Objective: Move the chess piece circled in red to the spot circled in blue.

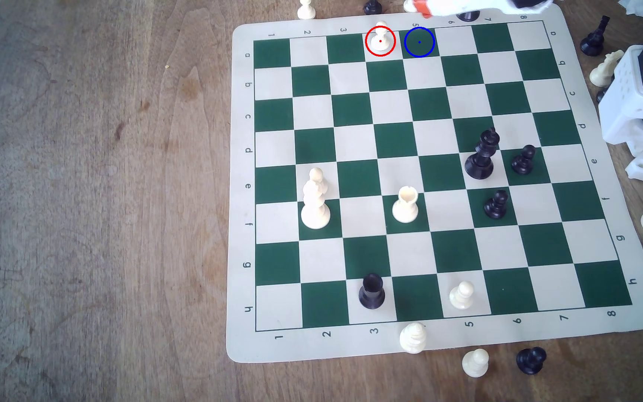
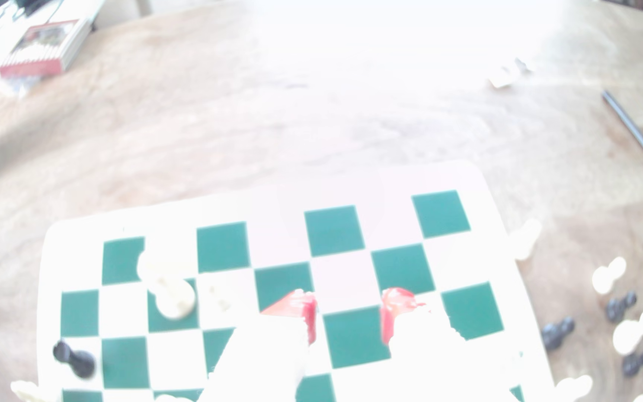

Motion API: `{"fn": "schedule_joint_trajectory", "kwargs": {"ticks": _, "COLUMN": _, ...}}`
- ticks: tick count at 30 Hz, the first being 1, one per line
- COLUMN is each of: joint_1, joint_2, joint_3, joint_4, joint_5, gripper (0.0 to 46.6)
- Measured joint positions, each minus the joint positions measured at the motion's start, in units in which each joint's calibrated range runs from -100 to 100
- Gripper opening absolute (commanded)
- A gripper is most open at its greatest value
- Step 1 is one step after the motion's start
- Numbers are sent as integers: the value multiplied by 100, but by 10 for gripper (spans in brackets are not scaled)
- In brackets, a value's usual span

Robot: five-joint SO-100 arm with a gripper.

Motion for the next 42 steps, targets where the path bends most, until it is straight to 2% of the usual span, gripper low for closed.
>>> {"fn": "schedule_joint_trajectory", "kwargs": {"ticks": 5, "joint_1": 192, "joint_2": 587, "joint_3": -244, "joint_4": 0, "joint_5": 0, "gripper": 122}}
{"fn": "schedule_joint_trajectory", "kwargs": {"ticks": 7, "joint_1": 258, "joint_2": 779, "joint_3": -325, "joint_4": 0, "joint_5": 5, "gripper": 110}}
{"fn": "schedule_joint_trajectory", "kwargs": {"ticks": 14, "joint_1": 855, "joint_2": 1868, "joint_3": -831, "joint_4": 151, "joint_5": 205, "gripper": 121}}
{"fn": "schedule_joint_trajectory", "kwargs": {"ticks": 18, "joint_1": 1069, "joint_2": 2488, "joint_3": -1103, "joint_4": 143, "joint_5": 254, "gripper": 107}}
{"fn": "schedule_joint_trajectory", "kwargs": {"ticks": 27, "joint_1": 1335, "joint_2": 3502, "joint_3": -1681, "joint_4": 8, "joint_5": 278, "gripper": 134}}
{"fn": "schedule_joint_trajectory", "kwargs": {"ticks": 29, "joint_1": 1401, "joint_2": 3620, "joint_3": -1789, "joint_4": -16, "joint_5": 278, "gripper": 154}}
{"fn": "schedule_joint_trajectory", "kwargs": {"ticks": 30, "joint_1": 1423, "joint_2": 3720, "joint_3": -1835, "joint_4": -56, "joint_5": 278, "gripper": 179}}
{"fn": "schedule_joint_trajectory", "kwargs": {"ticks": 35, "joint_1": 1608, "joint_2": 4189, "joint_3": -1880, "joint_4": -295, "joint_5": 308, "gripper": 205}}
{"fn": "schedule_joint_trajectory", "kwargs": {"ticks": 42, "joint_1": 1763, "joint_2": 4566, "joint_3": -1871, "joint_4": -574, "joint_5": 400, "gripper": 211}}
